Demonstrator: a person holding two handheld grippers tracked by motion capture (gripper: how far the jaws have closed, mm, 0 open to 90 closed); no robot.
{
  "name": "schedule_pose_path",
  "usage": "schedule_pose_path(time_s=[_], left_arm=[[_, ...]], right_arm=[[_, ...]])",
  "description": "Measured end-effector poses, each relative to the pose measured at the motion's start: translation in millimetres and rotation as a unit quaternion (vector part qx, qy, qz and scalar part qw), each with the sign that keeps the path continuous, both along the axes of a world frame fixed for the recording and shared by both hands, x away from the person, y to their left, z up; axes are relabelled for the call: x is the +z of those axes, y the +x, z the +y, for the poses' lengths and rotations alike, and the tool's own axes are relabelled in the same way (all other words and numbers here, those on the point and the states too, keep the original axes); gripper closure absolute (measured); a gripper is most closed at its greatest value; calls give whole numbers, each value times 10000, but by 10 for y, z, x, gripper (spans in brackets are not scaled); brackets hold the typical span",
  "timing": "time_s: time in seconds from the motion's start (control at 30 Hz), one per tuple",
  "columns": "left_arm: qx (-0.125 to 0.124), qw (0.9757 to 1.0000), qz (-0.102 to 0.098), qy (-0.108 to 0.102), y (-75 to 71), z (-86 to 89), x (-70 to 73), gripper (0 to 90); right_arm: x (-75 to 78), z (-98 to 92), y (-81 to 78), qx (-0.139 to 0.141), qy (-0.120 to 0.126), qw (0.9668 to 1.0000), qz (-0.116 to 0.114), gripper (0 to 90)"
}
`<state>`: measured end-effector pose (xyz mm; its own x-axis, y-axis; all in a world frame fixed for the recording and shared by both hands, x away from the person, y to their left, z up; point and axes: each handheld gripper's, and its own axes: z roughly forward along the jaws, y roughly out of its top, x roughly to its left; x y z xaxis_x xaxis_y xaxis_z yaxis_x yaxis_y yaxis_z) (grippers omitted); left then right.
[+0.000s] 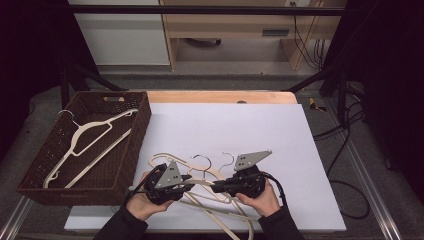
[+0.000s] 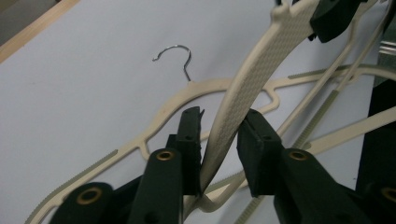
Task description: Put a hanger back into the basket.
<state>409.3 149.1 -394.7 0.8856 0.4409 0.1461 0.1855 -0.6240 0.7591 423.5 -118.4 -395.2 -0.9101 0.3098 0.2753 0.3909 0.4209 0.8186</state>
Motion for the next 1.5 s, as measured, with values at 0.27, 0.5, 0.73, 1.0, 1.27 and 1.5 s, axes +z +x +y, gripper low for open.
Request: schedule_pose_path(time_s=[0.27,0.5,0.73,1.0,1.27,1.5], left_arm=[[-114,9996,182,-192,38,23,83,541],[-286,9990,316,-160,52,-14,72,653],[-263,9992,310,50,30,-36,80,701],[-338,9985,434,14,-12,-75,83,800],[-188,9984,498,-204,-53,-99,89,860],[142,9974,442,-545,-43,-1,163,861]], right_arm=[[54,30,-26,70,-92,9997,-212,866],[69,46,-36,138,-61,9995,-287,866],[63,51,-38,129,-119,9993,-336,855],[59,35,-39,-429,-170,9955,-823,702],[71,-10,-45,-947,-44,9886,-1167,542],[108,-287,-66,-1474,168,9807,-1277,367]])
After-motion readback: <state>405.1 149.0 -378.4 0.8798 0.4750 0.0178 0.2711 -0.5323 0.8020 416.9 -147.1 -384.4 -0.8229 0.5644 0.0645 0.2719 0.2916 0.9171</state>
